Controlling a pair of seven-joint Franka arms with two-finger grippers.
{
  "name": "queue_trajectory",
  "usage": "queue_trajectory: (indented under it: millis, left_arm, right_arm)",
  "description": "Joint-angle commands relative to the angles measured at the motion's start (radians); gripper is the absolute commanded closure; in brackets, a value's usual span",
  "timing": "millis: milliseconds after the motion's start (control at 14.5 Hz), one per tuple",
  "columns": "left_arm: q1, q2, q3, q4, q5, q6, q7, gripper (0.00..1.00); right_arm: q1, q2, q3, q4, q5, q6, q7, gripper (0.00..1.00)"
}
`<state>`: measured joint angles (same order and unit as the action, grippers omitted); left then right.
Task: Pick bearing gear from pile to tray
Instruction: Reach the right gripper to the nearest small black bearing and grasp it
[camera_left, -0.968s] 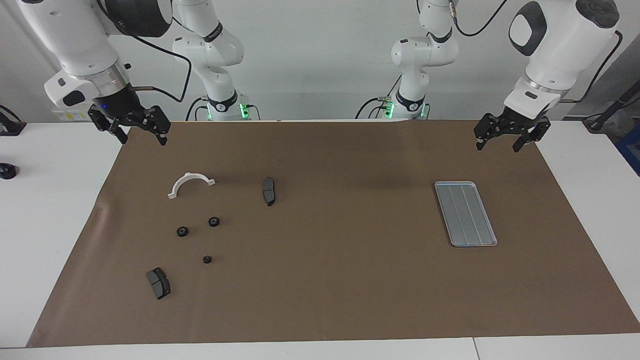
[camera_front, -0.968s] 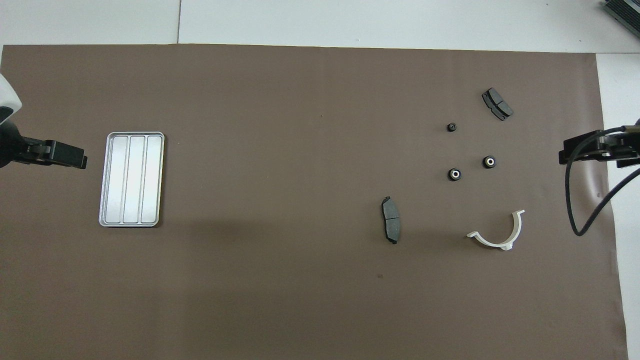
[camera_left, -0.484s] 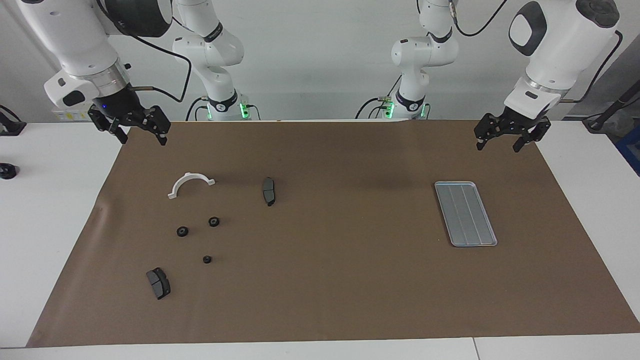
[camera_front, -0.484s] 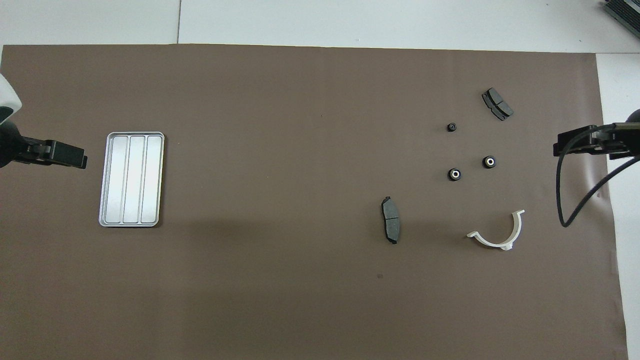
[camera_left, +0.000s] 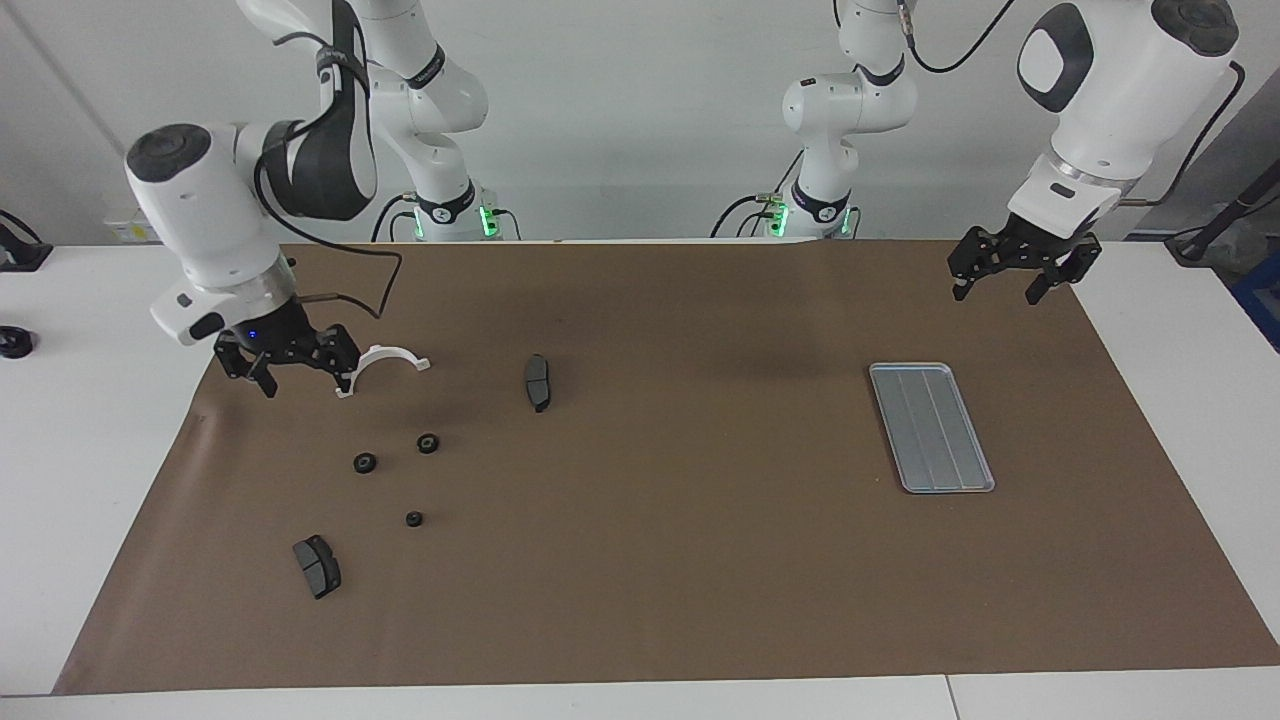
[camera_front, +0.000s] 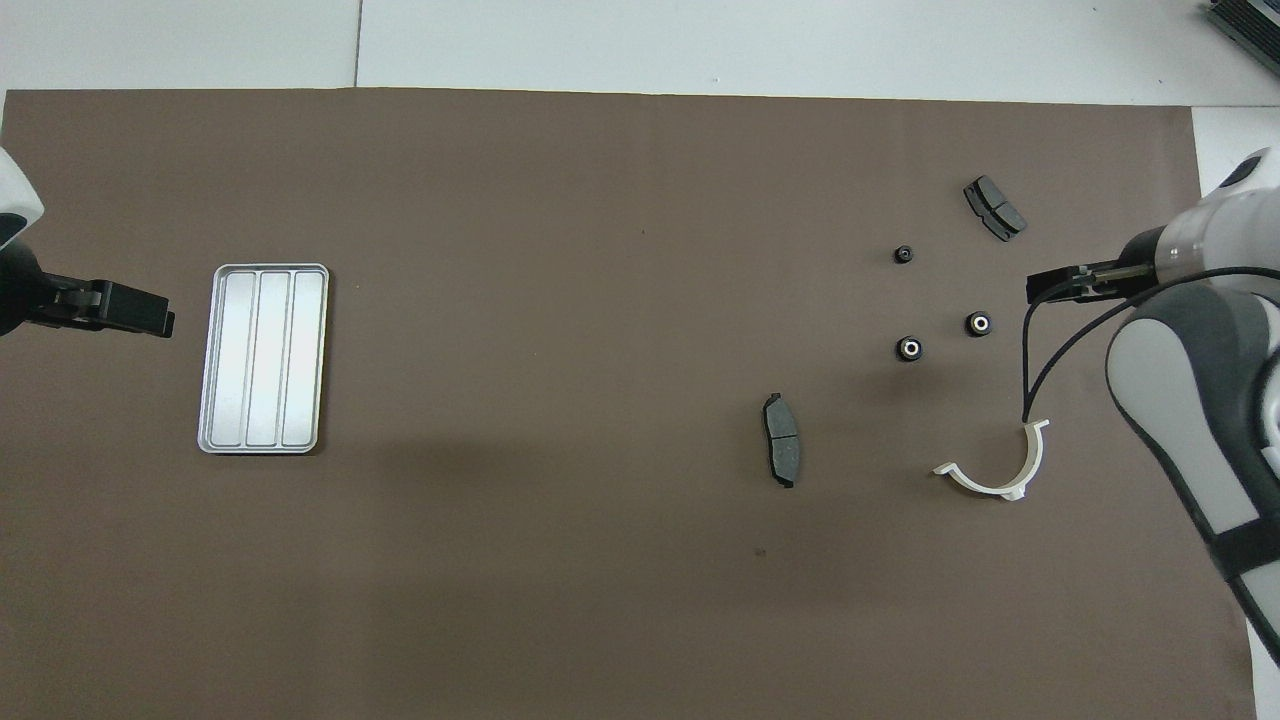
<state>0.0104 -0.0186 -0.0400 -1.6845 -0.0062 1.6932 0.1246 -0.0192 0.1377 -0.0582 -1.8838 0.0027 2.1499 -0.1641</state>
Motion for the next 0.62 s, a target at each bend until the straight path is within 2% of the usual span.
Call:
queue_trajectory:
  millis: [0, 277, 553]
  left_arm:
    - [0.008, -0.034, -0.001, -0.041, -0.012, 0.023, -0.003, 0.0]
    - [0.008, -0.034, -0.001, -0.041, -0.012, 0.022, -0.003, 0.0]
    - [0.008, -0.034, -0.001, -0.041, -0.012, 0.019, -0.003, 0.0]
  right_arm:
    - [-0.022, 0.063, 0.008, -0.064, 0.062, 0.15, -0.109, 0.0]
    - [-0.016, 0.137, 0.009, -0.175, 0.063, 0.391, -0.181, 0.0]
    - [-0.015, 0.167, 0.011, -0.202, 0.065, 0.433, -0.186, 0.0]
